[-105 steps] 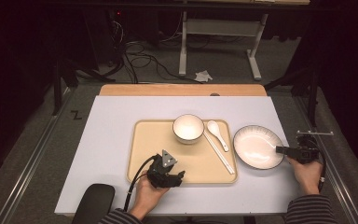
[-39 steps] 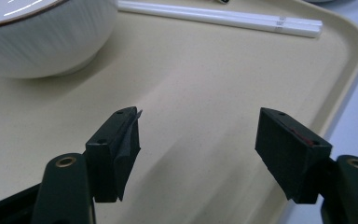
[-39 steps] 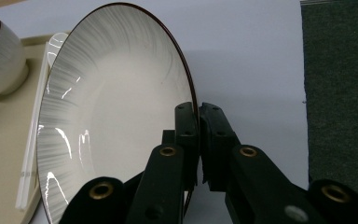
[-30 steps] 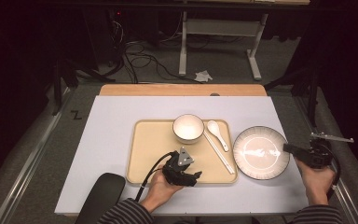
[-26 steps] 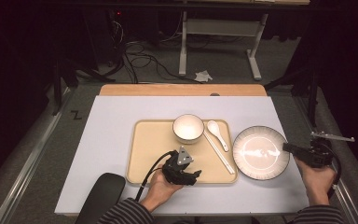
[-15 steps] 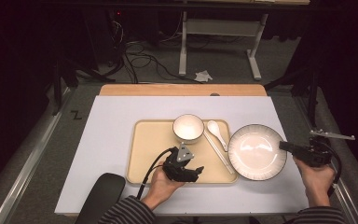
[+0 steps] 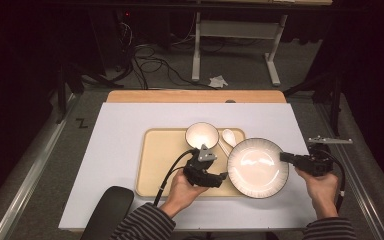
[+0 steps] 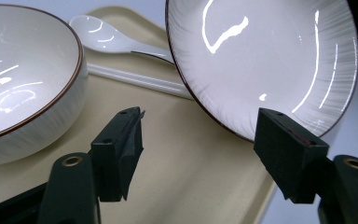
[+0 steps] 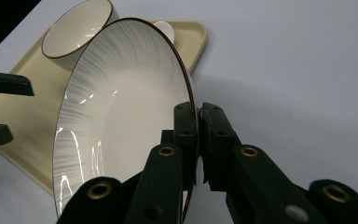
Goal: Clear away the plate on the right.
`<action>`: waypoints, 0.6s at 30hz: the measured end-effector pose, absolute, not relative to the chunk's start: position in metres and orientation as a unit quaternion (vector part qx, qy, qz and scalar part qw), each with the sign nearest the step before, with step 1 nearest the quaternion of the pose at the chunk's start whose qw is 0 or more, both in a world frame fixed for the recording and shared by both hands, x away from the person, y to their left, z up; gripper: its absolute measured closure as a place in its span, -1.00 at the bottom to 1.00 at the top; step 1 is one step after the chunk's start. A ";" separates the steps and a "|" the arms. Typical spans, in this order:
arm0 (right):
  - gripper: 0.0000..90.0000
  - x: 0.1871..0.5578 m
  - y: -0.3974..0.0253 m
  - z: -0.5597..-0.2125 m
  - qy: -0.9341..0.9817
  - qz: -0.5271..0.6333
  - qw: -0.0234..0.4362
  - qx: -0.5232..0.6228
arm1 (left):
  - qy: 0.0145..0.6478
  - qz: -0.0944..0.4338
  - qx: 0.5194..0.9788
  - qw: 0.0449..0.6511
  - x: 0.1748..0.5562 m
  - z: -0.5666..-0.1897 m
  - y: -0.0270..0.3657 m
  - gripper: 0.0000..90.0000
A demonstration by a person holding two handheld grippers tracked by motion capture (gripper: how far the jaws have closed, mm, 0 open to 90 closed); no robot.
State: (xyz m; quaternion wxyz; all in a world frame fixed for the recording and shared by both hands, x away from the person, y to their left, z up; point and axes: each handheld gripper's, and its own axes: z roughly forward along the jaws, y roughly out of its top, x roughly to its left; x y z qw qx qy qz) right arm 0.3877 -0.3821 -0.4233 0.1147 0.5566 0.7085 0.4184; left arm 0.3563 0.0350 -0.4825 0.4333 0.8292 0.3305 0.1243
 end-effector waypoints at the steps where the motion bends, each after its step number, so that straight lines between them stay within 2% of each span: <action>1: 0.94 0.388 -0.379 -0.423 0.711 0.418 0.113 0.554 | 0.328 0.121 0.830 0.435 0.357 -0.481 0.034 -0.28; 9: 0.94 0.394 -0.353 -0.427 0.736 0.411 0.091 0.530 | 0.327 0.096 0.828 0.446 0.363 -0.465 0.022 -0.15; 18: 0.94 0.403 -0.329 -0.433 0.753 0.413 0.066 0.507 | 0.353 0.079 0.828 0.429 0.380 -0.465 0.012 0.15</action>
